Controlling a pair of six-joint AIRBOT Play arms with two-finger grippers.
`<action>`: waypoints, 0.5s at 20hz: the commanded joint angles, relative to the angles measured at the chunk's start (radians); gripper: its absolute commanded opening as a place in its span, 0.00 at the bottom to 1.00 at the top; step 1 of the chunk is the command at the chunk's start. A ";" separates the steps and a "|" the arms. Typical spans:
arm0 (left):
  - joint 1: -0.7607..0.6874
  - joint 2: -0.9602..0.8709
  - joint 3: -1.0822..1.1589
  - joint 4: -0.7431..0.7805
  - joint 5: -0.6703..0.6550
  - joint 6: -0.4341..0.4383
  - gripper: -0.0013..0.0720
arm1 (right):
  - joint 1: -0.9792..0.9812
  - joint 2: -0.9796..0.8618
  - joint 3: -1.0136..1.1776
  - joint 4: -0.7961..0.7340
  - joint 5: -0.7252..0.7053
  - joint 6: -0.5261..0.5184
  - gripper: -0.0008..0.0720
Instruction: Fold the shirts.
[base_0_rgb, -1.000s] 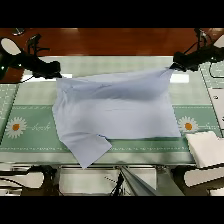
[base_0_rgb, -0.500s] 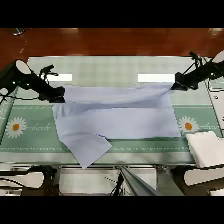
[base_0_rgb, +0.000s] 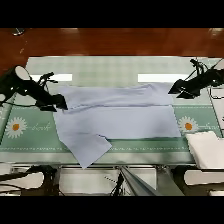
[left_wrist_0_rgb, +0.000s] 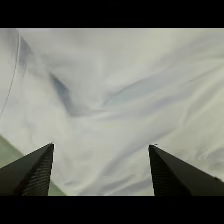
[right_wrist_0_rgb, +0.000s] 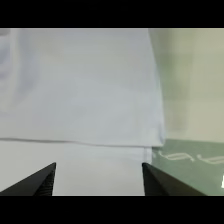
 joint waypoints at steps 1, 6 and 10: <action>0.076 0.147 -0.176 0.066 -0.004 0.031 0.98 | -0.064 0.188 -0.168 -0.059 -0.080 -0.002 0.87; 0.369 0.430 -0.600 -0.158 0.109 0.103 0.98 | -0.097 0.592 -0.704 0.195 -0.311 -0.072 0.87; 0.406 0.469 -0.751 -0.393 0.137 0.175 0.98 | -0.097 0.716 -0.874 0.349 -0.316 -0.112 0.86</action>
